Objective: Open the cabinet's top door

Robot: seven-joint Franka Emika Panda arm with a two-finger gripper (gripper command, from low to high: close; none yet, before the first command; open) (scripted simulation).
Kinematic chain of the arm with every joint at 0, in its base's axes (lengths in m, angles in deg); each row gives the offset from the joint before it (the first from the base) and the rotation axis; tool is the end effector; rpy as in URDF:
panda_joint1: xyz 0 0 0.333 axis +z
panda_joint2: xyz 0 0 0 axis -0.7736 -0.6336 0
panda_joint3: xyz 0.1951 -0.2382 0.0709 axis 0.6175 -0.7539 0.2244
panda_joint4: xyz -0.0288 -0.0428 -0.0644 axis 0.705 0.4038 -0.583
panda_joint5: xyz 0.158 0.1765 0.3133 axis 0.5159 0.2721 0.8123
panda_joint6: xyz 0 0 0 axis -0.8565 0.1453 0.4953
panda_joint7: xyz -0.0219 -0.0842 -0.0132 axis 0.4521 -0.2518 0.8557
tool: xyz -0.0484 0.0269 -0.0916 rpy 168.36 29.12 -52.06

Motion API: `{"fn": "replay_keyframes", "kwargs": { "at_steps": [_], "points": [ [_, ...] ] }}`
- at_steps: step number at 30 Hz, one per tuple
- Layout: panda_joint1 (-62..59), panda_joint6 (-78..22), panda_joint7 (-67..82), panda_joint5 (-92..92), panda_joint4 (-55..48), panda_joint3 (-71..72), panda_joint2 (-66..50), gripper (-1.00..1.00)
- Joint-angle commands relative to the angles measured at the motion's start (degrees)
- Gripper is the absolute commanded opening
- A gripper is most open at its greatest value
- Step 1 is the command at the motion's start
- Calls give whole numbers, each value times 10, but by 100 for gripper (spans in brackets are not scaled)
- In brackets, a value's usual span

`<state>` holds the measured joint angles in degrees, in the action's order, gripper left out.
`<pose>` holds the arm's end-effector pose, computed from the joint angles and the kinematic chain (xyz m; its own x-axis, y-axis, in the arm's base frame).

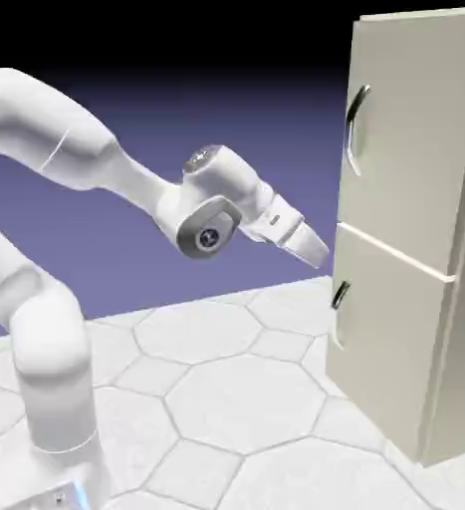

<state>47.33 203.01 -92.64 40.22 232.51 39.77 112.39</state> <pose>0.3861 -0.0100 0.4830 0.4622 -0.7114 0.5294 -0.4850 -0.7026 -0.5207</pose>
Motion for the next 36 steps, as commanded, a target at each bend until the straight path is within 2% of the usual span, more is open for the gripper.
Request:
{"fn": "replay_keyframes", "kwargs": {
  "at_steps": [1,36],
  "points": [
    [-15,-6,11,25,-5,11,10,0],
    [-539,-228,408,897,-172,403,360,0]
  ]
}}
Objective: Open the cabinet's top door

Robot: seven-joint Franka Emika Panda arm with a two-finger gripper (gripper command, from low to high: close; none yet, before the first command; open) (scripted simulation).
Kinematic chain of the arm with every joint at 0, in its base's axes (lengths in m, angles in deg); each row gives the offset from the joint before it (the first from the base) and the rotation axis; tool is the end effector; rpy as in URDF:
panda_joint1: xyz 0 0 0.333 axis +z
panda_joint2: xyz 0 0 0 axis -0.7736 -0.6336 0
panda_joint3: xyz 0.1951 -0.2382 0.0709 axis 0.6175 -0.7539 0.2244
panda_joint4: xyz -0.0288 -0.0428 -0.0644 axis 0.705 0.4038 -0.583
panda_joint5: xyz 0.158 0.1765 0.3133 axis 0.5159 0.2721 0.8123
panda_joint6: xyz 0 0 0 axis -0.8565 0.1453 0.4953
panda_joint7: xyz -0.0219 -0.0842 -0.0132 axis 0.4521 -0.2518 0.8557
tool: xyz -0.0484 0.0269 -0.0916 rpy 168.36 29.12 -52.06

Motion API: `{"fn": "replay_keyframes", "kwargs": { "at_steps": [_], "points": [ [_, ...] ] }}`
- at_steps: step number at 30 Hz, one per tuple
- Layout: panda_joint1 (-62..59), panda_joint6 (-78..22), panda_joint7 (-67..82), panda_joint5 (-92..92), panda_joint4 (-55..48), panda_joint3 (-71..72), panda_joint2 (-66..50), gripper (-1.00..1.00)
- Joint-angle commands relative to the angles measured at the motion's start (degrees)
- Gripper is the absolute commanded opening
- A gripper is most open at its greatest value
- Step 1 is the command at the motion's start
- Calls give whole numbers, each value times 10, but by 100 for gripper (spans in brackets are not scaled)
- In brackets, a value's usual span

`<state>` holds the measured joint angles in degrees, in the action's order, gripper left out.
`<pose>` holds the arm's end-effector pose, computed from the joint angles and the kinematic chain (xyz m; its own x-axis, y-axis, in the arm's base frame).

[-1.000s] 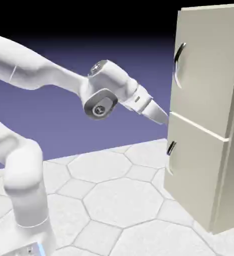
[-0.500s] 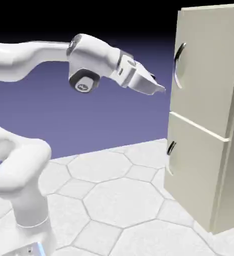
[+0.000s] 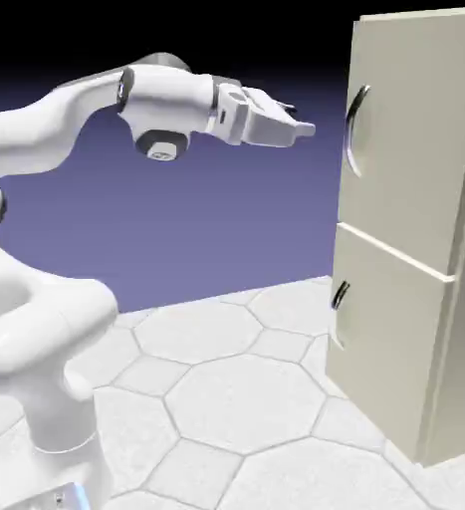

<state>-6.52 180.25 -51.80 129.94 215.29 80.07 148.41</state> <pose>0.3397 0.0306 0.6508 -0.0177 -0.8074 0.5897 -0.1884 -0.5766 -0.7950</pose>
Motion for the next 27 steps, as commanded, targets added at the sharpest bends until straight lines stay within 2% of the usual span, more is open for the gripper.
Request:
{"fn": "replay_keyframes", "kwargs": {
  "at_steps": [1,15,19,20,21,27],
  "points": [
    [-15,-6,11,25,-5,11,10,0],
    [-202,-85,153,336,-65,151,135,0],
    [-281,-82,155,371,-143,184,116,0],
    [-281,-82,155,371,-143,184,116,-100],
    [-281,-82,155,371,-143,184,116,-100],
    [-219,-231,253,396,-36,120,96,-100]
  ]
}}
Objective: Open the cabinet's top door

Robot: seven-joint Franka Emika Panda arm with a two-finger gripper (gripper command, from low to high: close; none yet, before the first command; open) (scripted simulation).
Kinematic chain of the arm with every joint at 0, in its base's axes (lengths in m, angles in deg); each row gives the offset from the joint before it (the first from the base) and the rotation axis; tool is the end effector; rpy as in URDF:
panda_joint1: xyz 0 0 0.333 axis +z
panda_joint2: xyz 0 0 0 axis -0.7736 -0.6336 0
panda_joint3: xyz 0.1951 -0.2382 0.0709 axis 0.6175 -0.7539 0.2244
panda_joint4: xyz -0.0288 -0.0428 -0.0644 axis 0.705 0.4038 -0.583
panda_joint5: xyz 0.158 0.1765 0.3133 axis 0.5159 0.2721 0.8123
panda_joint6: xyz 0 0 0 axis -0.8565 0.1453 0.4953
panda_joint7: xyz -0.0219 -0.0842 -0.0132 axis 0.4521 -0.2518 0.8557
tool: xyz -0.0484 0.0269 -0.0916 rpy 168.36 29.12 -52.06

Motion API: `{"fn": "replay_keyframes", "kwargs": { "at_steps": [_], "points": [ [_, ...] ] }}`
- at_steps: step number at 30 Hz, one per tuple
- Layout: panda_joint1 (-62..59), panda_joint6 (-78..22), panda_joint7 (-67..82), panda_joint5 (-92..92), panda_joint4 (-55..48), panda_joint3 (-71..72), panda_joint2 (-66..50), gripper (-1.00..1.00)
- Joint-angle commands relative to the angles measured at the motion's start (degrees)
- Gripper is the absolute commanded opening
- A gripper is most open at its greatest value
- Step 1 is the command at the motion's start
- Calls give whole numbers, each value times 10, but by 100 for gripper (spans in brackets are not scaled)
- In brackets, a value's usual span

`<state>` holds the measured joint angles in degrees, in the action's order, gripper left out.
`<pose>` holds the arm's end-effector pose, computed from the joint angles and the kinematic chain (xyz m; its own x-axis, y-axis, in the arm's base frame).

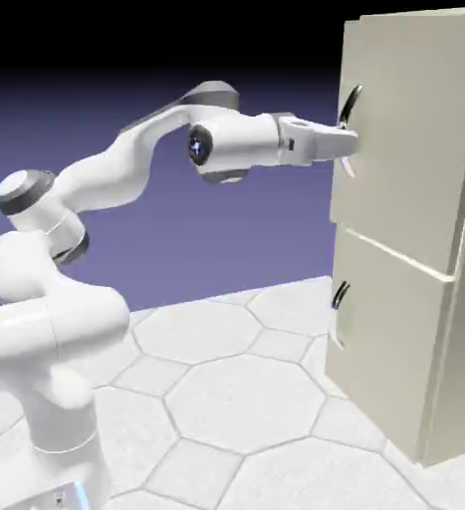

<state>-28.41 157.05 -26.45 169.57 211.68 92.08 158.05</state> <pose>0.4289 0.0359 0.5963 0.0877 -0.7018 0.7070 0.0881 -0.7015 -0.7072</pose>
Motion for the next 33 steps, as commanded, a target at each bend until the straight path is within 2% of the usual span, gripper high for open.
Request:
{"fn": "replay_keyframes", "kwargs": {
  "at_steps": [1,9,17,25,33],
  "points": [
    [8,-24,13,-2,15,-12,-5,-100],
    [39,-224,102,-55,103,-114,-60,-100],
    [18,-423,182,-155,126,-215,-153,-100],
    [-38,-615,274,-292,75,-284,-303,-100],
    [-85,-740,356,-425,-33,-297,-469,-100]
  ]
}}
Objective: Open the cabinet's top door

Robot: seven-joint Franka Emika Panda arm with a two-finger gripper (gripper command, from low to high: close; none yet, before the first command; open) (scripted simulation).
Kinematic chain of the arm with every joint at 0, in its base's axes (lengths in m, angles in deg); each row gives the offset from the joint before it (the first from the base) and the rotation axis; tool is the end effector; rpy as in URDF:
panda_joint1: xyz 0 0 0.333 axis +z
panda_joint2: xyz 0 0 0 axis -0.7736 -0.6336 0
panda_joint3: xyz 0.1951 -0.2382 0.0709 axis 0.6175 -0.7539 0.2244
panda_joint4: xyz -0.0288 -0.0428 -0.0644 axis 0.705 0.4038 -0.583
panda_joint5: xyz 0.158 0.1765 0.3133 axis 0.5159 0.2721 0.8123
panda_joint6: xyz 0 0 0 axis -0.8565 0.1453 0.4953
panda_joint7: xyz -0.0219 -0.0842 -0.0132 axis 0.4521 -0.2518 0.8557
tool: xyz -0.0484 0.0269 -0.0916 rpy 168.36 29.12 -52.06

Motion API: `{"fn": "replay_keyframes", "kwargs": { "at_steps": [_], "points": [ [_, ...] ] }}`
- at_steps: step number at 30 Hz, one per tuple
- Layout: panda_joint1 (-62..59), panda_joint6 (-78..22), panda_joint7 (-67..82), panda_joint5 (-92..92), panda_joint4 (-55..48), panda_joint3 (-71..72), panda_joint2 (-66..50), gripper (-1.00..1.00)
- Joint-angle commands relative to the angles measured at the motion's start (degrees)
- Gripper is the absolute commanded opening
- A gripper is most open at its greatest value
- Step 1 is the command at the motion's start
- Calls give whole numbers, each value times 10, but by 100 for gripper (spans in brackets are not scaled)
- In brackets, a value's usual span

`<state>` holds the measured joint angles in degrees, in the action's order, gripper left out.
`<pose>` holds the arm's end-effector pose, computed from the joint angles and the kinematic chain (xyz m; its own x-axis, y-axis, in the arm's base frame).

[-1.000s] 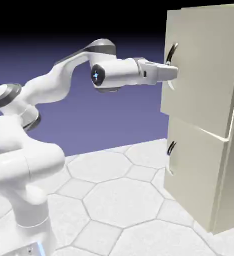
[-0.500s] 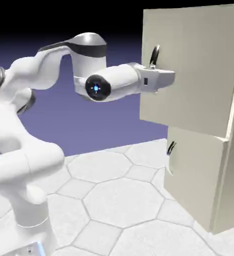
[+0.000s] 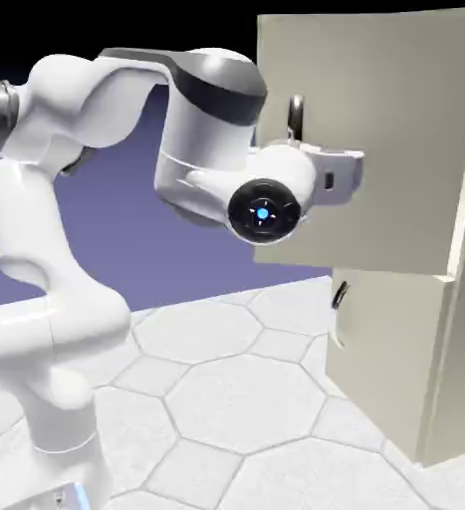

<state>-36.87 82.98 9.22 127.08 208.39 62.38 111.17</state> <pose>0.3145 -0.1926 0.5964 0.6101 -0.3572 0.7073 0.6103 -0.3574 -0.7070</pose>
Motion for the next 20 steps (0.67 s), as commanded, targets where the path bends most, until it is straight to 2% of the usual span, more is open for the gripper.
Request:
{"fn": "replay_keyframes", "kwargs": {
  "at_steps": [1,19,20],
  "points": [
    [-4,-11,8,-15,-16,1,-21,-100],
    [-1,-134,51,-238,-356,47,-386,-100],
    [-1,-134,51,-238,-356,47,-387,100]
  ]
}}
